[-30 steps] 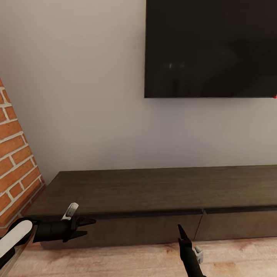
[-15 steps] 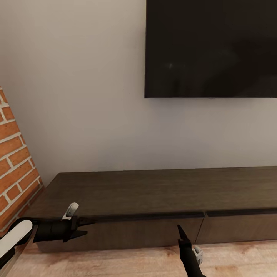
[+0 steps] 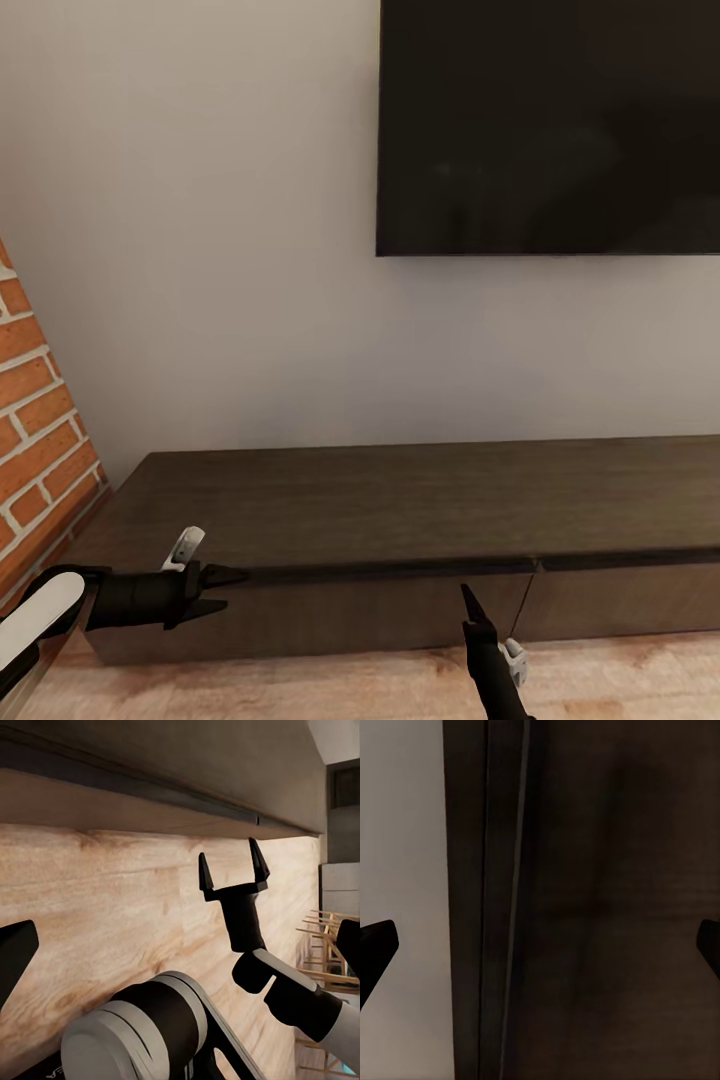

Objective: Place each of the two pumpkins and all three candles from the living room inside a cabinet in the living room (use any cabinet), then make sure every cabinet is closed, and position the cauldron so it is next to a table in the living room.

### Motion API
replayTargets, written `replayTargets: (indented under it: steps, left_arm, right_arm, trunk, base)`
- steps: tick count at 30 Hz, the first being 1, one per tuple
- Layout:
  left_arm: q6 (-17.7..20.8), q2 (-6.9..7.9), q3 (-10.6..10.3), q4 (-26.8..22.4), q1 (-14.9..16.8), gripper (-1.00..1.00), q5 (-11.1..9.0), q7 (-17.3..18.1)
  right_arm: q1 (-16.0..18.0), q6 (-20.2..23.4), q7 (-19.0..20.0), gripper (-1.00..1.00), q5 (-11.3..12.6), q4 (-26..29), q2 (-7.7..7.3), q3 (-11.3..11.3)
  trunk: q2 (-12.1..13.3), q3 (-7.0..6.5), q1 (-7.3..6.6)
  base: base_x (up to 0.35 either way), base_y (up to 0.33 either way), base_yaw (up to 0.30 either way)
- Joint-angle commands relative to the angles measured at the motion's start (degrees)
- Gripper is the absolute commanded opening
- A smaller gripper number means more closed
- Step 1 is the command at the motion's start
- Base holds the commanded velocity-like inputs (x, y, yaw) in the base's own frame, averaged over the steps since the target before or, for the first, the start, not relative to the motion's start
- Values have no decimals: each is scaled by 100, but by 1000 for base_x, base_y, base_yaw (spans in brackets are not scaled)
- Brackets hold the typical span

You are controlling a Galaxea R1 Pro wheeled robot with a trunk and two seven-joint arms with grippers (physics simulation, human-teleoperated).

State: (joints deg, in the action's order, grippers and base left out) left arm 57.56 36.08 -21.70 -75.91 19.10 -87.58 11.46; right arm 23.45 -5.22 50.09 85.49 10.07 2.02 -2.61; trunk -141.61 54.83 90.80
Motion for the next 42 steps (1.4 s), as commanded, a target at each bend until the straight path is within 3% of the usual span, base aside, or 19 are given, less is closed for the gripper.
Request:
replayTargets:
  steps: [1, 15, 17, 21, 24, 42]
  left_arm:
    - [1, 5, -10, 1, 6, 100, 48, 59]
    - [5, 14, -103, -65, -85, 100, 32, 89]
    - [8, 92, -146, -226, -186, 100, 29, 258]
    - [4, 333, -486, -521, -325, 100, 20, 945]
    - [1, 427, -610, -570, -348, 100, 21, 1237]
    - [1, 453, -651, -607, -354, 100, 22, 1324]
  right_arm:
    - [5, -49, 10, 100, 10, -5, 0, -29]
    - [6, -49, 10, 100, 4, -5, 2, -29]
    - [5, -49, 10, 100, 3, -5, 2, -29]
    - [5, -54, 10, 100, 3, -5, 6, -29]
    - [7, -57, 10, 100, 3, -5, 8, -29]
    - [2, -58, 10, 100, -6, -5, 6, -29]
  trunk:
    - [-2, 6, -1]
    - [-2, 6, -1]
    - [-2, 6, -1]
    - [-2, 6, -1]
    - [-2, 6, -1]
    - [-2, 6, -1]
  base:
    - [45, 0, 0]
    - [14, 0, 0]
    - [0, 0, 0]
    - [0, 0, 0]
    - [0, 0, 0]
    - [64, 0, 0]
